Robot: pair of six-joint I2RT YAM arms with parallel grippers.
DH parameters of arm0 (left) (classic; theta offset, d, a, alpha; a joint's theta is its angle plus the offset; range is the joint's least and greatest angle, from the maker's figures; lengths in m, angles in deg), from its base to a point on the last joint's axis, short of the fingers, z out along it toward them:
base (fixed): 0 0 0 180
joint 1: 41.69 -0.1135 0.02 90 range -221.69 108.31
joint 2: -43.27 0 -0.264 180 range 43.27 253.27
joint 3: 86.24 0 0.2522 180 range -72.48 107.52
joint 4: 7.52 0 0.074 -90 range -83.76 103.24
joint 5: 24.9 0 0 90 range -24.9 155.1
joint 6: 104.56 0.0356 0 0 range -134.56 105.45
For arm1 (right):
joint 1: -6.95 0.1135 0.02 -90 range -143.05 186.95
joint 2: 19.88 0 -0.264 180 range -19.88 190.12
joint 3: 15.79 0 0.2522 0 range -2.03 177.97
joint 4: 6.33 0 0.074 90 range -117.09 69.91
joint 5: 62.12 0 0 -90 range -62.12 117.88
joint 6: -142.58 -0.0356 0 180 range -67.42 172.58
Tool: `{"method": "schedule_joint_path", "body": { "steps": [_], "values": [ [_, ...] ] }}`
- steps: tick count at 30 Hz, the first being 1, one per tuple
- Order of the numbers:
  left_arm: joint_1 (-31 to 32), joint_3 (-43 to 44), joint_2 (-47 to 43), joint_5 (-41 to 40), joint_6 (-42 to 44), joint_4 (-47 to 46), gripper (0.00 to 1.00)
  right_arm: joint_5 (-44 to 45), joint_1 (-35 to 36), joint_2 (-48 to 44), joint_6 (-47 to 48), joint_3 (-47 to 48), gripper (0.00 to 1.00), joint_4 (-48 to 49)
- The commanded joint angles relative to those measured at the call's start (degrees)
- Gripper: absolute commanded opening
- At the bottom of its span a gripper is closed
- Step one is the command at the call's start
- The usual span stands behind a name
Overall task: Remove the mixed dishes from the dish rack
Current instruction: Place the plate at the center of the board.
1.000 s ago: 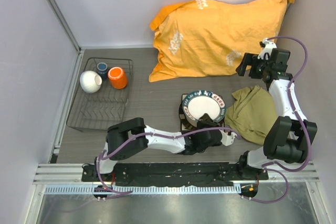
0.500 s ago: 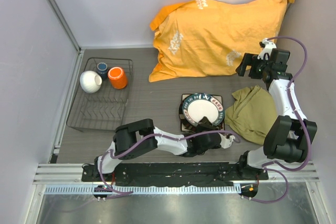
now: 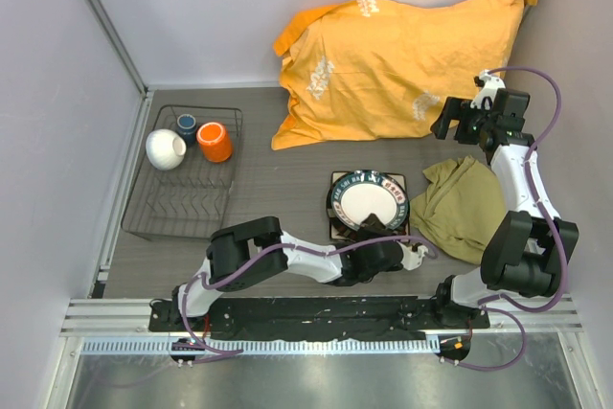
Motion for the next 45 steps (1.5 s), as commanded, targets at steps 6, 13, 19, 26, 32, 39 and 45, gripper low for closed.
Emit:
{"method": "schedule_joint_path", "body": {
  "steps": [6, 13, 19, 26, 32, 39, 45],
  "values": [
    [-1.44, 1.48, -0.27, 0.01, -1.99, -1.91, 0.0, -0.72, -0.22, -0.45, -0.03, 1.16, 1.0, 1.61],
    [-1.97, 1.65, -0.62, 0.8, -2.86, -0.51, 0.01, -0.72, -0.22, -0.36, -0.03, 1.07, 1.0, 1.61],
    [-1.97, 2.71, -1.15, 2.64, -4.97, 3.27, 0.15, -0.72, -0.22, -0.18, 0.06, 1.07, 1.0, 1.6],
    [-1.97, 3.94, -1.32, 3.88, -6.9, 6.34, 0.27, -0.72, -0.22, -0.18, -0.03, 1.07, 0.99, 1.6],
    [-1.97, 4.64, -1.32, 4.58, -7.7, 8.02, 0.41, -0.72, -0.22, -0.1, -0.11, 1.07, 1.0, 1.52],
    [-1.97, 5.69, -2.46, 5.02, -8.75, 10.21, 0.61, -0.72, -0.22, -0.18, 0.06, 1.16, 1.0, 1.52],
    [-1.88, 7.46, -4.4, 6.25, -11.82, 15.05, 0.73, -0.72, -0.22, -0.1, 0.15, 1.25, 1.0, 1.34]
  ]
}}
